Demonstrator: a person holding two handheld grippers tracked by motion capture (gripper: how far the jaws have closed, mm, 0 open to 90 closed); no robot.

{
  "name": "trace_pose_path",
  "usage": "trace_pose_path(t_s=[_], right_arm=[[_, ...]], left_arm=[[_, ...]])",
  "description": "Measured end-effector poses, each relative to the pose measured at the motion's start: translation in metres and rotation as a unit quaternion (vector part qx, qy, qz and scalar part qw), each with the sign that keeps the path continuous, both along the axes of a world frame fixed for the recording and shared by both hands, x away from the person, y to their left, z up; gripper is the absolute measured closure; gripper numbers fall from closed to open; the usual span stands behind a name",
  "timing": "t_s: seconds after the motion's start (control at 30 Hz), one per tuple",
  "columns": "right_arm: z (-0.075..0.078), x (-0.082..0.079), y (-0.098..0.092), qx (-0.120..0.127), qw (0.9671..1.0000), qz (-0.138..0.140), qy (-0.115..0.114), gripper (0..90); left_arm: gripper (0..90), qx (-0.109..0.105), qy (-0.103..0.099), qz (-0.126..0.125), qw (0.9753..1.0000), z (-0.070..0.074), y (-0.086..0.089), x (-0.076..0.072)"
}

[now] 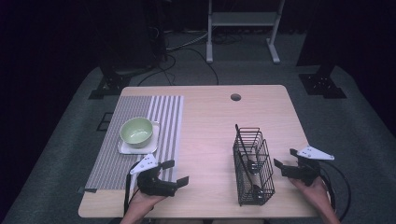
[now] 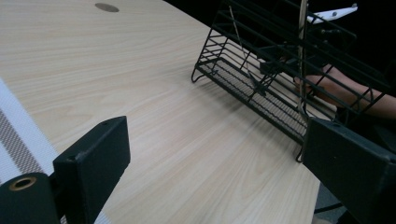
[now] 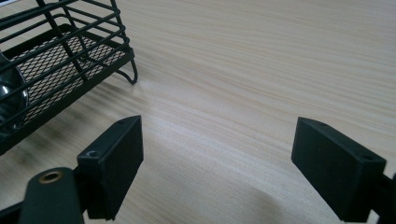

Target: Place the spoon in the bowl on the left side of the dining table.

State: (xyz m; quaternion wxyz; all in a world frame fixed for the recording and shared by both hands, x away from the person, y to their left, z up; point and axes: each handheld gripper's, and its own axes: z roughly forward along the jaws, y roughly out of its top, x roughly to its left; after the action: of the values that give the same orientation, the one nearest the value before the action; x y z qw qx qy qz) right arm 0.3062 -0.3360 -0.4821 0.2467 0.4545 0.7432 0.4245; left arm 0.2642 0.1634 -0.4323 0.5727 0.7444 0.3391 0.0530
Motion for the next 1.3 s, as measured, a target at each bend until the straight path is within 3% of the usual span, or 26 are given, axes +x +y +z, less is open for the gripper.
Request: trace_pose_path(t_s=[0.33,0.67,1.3], right_arm=[[0.000,0.000,0.000,0.001,1.0000,0.000,0.001,15.7],[0.000,0.001,-0.001,0.003,1.0000,0.001,0.001,15.7],[0.000,0.000,0.000,0.001,1.0000,0.000,0.000,15.7]], left_arm=[[7.3,-0.005,-0.017,-0.016,0.9997,0.015,-0.017,0.011],[7.3,-0.020,-0.011,-0.019,0.9996,0.017,-0.030,0.023],[7.3,-0.042,-0.024,-0.014,0.9987,0.036,-0.057,0.046]])
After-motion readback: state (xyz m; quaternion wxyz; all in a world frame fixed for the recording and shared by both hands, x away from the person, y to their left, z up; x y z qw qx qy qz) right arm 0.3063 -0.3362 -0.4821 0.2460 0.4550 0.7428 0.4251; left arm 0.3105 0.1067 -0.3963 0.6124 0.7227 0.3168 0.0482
